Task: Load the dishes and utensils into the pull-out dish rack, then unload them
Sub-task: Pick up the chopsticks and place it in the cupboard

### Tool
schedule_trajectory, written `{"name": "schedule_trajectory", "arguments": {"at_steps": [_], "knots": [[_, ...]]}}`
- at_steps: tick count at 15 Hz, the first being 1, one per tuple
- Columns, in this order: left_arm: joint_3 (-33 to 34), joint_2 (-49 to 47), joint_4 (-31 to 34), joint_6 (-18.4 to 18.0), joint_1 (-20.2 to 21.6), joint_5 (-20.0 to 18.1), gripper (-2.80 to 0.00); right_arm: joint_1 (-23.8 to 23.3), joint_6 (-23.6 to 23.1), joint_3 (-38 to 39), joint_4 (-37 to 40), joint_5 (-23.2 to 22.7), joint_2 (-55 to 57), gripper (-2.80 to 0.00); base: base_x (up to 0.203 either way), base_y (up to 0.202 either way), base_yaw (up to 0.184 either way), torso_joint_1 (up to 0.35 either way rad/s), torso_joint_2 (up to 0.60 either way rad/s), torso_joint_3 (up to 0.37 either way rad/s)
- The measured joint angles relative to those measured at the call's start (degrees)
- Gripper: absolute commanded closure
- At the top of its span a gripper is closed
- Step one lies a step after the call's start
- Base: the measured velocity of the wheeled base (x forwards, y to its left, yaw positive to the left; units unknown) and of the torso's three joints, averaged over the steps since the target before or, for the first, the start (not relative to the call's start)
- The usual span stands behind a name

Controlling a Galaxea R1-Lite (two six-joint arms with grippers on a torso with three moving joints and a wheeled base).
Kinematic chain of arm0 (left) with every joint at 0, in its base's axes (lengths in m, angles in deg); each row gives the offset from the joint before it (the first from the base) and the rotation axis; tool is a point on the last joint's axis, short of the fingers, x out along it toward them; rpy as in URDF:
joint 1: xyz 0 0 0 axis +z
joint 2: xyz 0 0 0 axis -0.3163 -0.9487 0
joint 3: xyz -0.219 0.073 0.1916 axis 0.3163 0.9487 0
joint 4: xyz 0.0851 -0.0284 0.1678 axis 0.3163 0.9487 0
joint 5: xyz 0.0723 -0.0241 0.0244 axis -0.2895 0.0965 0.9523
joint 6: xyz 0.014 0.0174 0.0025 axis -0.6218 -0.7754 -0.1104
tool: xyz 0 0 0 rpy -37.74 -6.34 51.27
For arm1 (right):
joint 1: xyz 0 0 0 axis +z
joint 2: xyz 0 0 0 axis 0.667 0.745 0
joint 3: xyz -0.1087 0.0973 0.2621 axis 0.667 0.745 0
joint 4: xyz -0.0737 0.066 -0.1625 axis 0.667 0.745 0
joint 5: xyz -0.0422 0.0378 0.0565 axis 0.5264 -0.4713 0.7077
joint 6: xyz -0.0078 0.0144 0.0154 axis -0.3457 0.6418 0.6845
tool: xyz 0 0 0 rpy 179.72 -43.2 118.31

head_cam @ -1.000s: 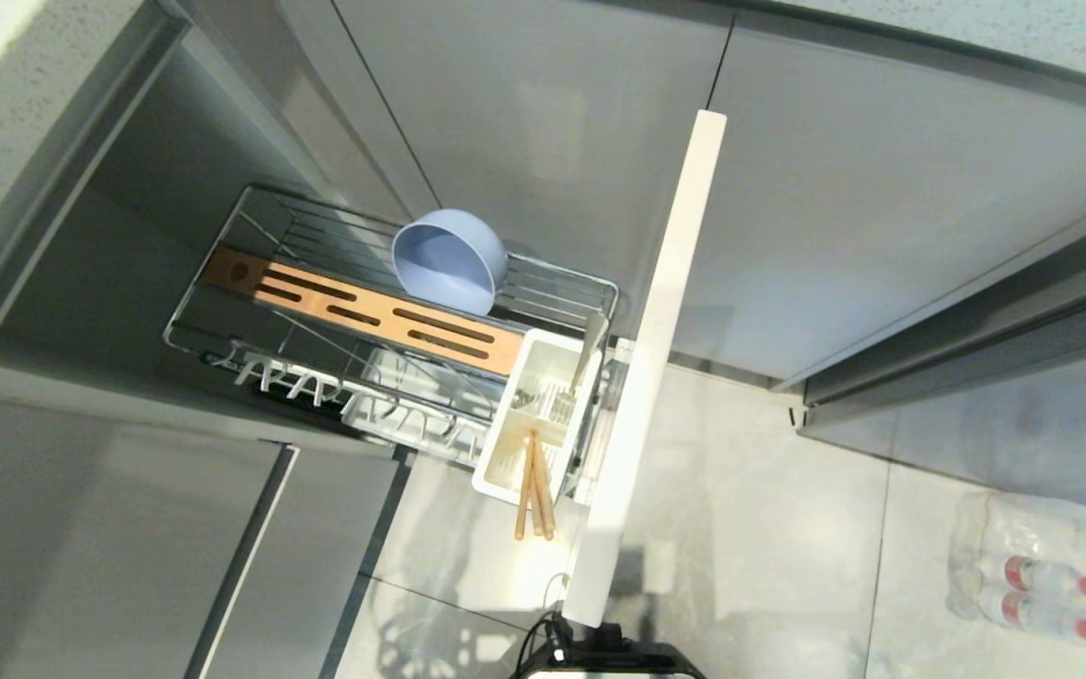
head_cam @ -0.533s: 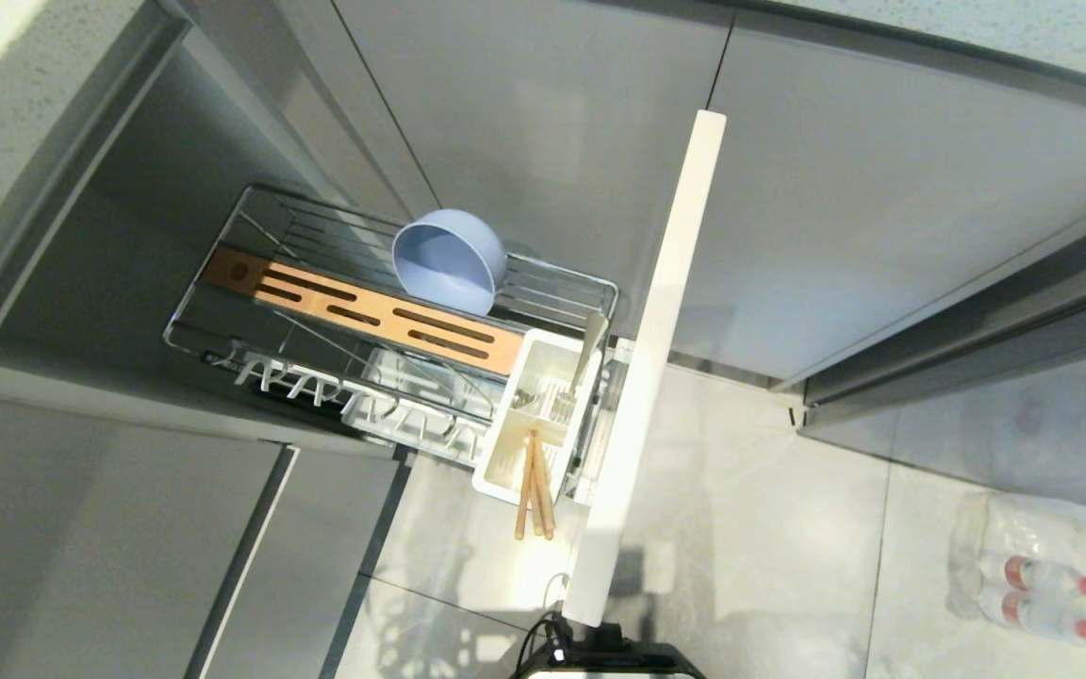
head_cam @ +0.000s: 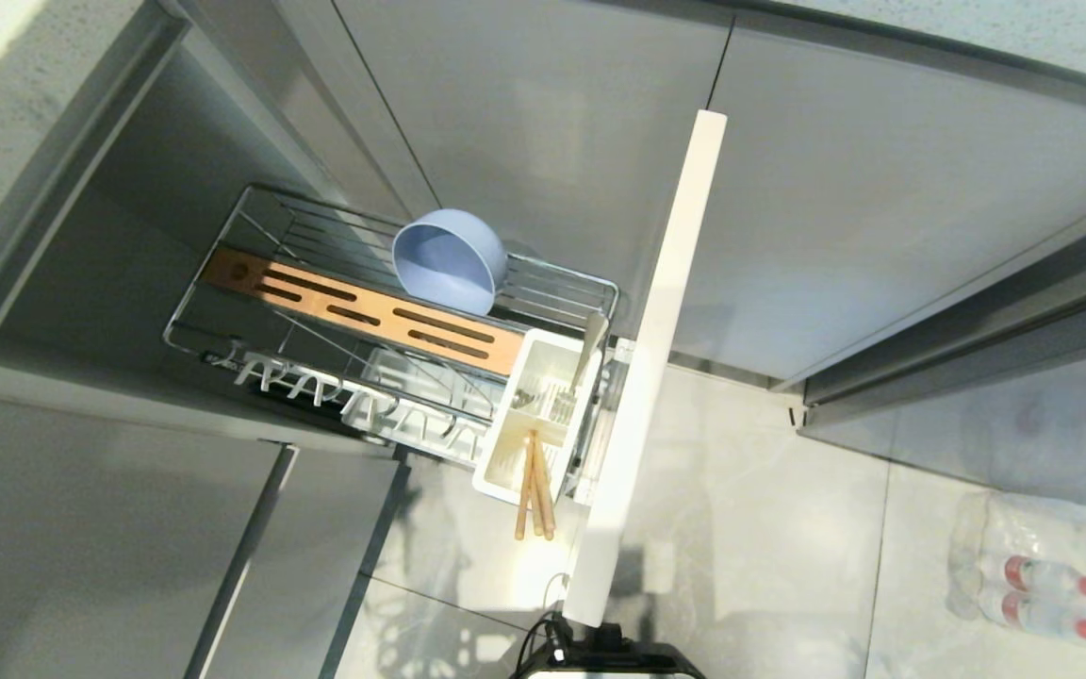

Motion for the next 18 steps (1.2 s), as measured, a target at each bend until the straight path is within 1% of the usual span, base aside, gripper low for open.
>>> {"name": "schedule_trajectory", "arguments": {"at_steps": [2, 4, 7, 9, 13, 15, 18], "knots": [[0.23, 0.49, 2.37, -1.84, -3.14, -4.39, 0.00, 0.00, 0.01, 0.00, 0.00, 0.00, 0.00, 0.00, 0.000, 0.000, 0.000, 0.000, 0.00, 0.000], [0.30, 0.82, 5.42, -2.06, -4.45, -7.96, 0.00, 0.02, 0.00, 0.00, 0.00, 0.00, 0.00, 0.00, 0.000, 0.000, 0.000, 0.000, 0.00, 0.000], [0.39, 0.54, 12.51, -1.80, -5.16, -12.11, 0.00, 0.05, 0.00, 0.00, 0.00, 0.00, 0.00, 0.00, 0.000, 0.000, 0.000, 0.000, 0.00, 0.000], [0.59, -0.26, 18.09, -1.98, -5.27, -15.65, 0.00, 0.02, 0.00, 0.00, 0.00, 0.00, 0.00, 0.00, 0.000, 0.000, 0.000, 0.000, 0.00, 0.000], [1.34, -3.77, 25.46, -2.69, -5.24, -21.55, 0.00, 0.00, 0.01, 0.00, 0.00, 0.00, 0.00, 0.00, 0.000, 0.000, 0.000, 0.000, 0.00, 0.000], [2.01, -6.79, 27.51, -4.99, -5.19, -22.79, 0.00, 0.00, 0.00, 0.00, 0.00, 0.00, 0.00, 0.00, 0.000, 0.000, 0.000, 0.000, 0.00, 0.000], [3.14, -12.02, 27.68, -8.57, -5.16, -22.88, 0.00, 0.00, 0.00, 0.00, 0.00, 0.00, 0.00, 0.00, 0.000, 0.000, 0.000, 0.000, 0.00, 0.000]]}}
